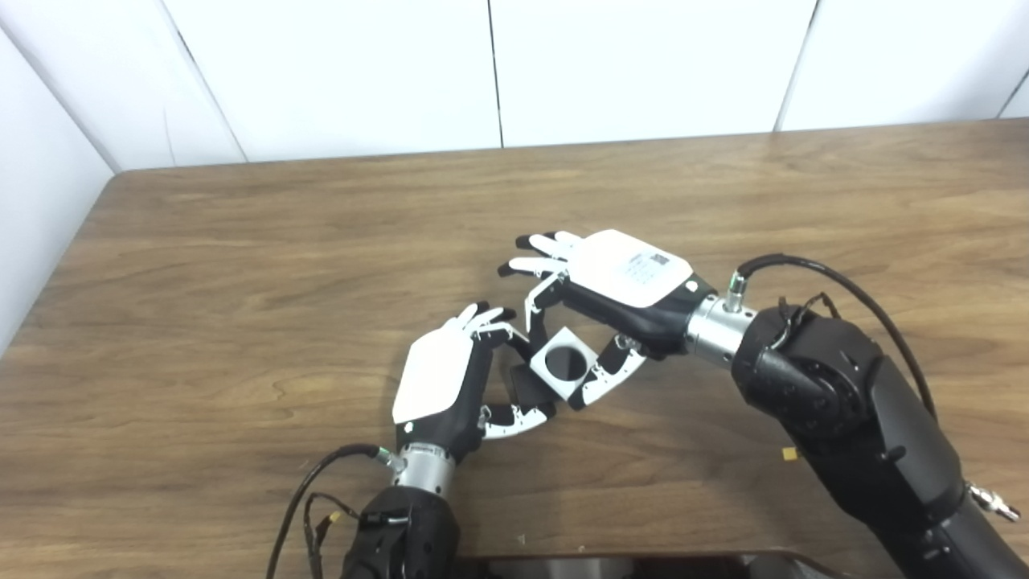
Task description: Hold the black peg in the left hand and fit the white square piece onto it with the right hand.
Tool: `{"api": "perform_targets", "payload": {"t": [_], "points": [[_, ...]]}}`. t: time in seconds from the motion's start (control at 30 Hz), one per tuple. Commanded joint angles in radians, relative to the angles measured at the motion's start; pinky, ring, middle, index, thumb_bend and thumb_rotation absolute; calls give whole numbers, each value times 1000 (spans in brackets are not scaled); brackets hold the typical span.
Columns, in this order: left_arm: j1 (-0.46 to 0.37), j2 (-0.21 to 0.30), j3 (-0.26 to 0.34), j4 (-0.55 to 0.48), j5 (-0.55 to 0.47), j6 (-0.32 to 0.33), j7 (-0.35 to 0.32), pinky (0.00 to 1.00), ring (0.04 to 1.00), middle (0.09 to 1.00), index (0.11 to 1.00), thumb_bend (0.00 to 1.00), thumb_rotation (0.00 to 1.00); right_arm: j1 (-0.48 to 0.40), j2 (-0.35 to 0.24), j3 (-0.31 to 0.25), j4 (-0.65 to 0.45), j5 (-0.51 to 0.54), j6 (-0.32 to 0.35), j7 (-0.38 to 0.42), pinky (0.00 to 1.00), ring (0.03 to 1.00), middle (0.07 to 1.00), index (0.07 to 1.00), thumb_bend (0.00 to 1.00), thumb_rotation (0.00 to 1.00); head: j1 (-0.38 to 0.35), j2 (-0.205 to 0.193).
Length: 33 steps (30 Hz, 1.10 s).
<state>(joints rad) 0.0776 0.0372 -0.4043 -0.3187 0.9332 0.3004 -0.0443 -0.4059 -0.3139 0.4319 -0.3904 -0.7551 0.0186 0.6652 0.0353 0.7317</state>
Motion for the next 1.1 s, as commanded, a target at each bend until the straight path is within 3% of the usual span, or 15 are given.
{"api": "perform_targets", "payload": {"t": [0.0,0.67,0.7,0.77,0.83,1.07], "points": [[1,-15,-14,6,11,-10,2,926,932,848,490,502,76,-42,5,-14,-17,7,-21,-23,1000,1000,921,490,526,148,1,2],[-2,-17,-13,10,22,-7,20,900,920,841,489,500,81,-43,6,-5,-27,7,2,10,1000,1000,922,494,524,155,8,5],[-1,-18,-13,9,20,-7,21,900,922,842,489,500,82,-44,5,-5,-30,8,6,16,1000,1000,923,565,731,226,7,7],[1,-20,-12,8,17,-7,23,900,921,840,489,501,82,-45,3,-6,-34,8,10,25,1000,1000,926,643,936,305,7,7],[2,-20,-11,10,15,-9,27,905,921,840,489,502,80,-44,1,-7,-34,5,8,32,1000,1000,929,675,988,351,7,7],[3,-20,-11,12,15,-10,30,903,916,833,489,503,77,-40,0,-10,-37,-2,17,51,1000,1000,935,688,1000,387,7,7]]}}
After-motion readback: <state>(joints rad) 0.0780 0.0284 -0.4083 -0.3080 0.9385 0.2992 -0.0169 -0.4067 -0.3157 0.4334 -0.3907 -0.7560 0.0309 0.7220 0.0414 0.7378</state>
